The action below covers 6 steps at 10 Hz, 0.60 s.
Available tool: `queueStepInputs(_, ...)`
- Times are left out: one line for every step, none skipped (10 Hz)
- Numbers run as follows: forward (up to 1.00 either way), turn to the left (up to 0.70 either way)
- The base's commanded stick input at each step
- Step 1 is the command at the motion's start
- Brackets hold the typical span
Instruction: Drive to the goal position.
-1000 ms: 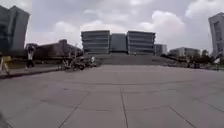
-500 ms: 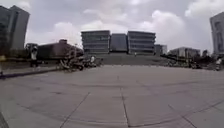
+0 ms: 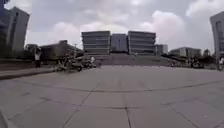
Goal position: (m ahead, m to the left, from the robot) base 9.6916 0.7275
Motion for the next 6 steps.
queueStepInputs(0.70,0.00)
queueStepInputs(0.70,0.00)
queueStepInputs(0.70,0.00)
queueStepInputs(0.70,0.00)
queueStepInputs(0.70,0.00)
queueStepInputs(0.70,0.00)
